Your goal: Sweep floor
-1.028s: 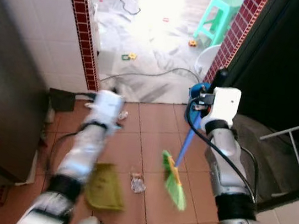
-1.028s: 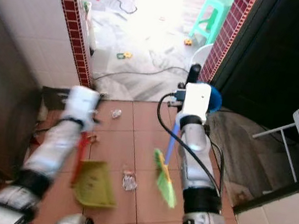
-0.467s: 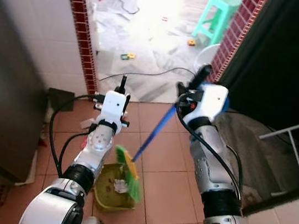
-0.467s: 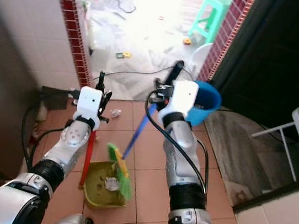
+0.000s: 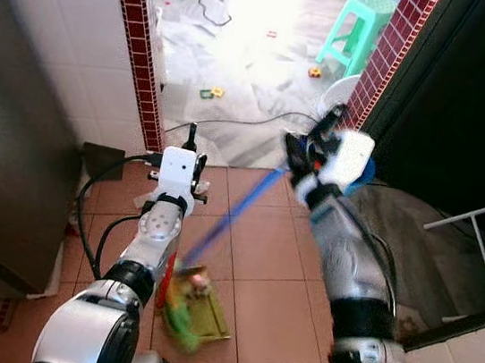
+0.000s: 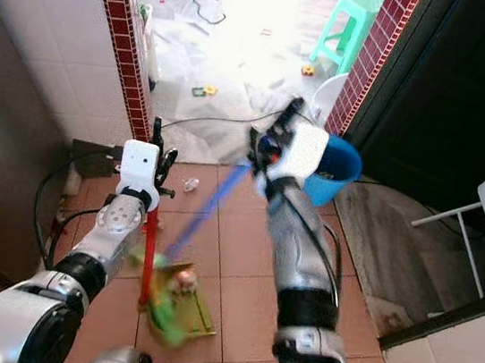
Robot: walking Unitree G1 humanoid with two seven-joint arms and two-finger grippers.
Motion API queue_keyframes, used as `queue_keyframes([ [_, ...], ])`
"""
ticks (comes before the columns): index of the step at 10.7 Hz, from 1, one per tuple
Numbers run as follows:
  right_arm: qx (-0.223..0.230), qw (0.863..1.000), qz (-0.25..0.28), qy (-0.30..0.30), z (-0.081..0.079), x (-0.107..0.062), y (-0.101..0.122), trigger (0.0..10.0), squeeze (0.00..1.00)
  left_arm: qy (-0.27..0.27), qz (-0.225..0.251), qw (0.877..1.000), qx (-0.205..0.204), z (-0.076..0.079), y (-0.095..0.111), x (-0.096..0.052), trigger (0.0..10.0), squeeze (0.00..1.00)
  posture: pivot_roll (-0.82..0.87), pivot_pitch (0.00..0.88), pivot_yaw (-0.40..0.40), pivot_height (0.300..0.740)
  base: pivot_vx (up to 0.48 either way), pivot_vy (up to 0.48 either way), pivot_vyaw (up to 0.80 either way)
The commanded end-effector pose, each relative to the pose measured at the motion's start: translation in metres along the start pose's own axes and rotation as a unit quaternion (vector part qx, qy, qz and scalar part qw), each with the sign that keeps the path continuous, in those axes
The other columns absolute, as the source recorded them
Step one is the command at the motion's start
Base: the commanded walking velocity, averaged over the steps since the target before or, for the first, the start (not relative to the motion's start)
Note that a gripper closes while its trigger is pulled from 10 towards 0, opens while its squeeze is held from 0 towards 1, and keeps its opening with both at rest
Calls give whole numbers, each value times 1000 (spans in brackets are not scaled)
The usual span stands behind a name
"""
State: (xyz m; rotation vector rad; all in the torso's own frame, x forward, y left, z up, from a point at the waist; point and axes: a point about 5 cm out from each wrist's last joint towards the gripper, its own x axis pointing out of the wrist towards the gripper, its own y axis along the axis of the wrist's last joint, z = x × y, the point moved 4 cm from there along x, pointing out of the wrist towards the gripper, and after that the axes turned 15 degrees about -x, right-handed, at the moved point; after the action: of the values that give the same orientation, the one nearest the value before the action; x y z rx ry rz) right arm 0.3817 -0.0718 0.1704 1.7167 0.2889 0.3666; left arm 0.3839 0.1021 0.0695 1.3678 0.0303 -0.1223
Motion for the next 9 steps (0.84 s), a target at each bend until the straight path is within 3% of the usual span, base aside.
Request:
queue_keyframes([
  [1, 14, 997, 54, 58, -23, 8, 37, 10000, 0, -13, -14, 999, -25, 11, -5, 0, 10000, 0, -51, 32, -30, 740, 0, 0, 0],
  [3, -60, 989, 72, 111, -34, 9, 58, 10000, 0, -28, -36, 999, -25, 17, -11, 0, 10000, 0, -52, 29, -30, 740, 0, 0, 0],
  [4, -167, 972, 101, 132, -36, 8, 74, 10000, 0, -50, -50, 997, -42, 24, -15, 0, 10000, 0, -60, 27, -30, 740, 0, 0, 0],
  [7, -254, 953, 129, 101, -11, 2, 82, 10000, 0, -53, -67, 996, -33, 26, -21, -1, 10000, 0, -62, 27, -29, 740, 0, 0, 0],
  [9, -273, 949, 151, 44, 8, 2, 95, 10000, 0, -69, -87, 993, -30, 30, -27, -3, 10000, 0, -61, 30, -26, 740, 0, 0, 0],
])
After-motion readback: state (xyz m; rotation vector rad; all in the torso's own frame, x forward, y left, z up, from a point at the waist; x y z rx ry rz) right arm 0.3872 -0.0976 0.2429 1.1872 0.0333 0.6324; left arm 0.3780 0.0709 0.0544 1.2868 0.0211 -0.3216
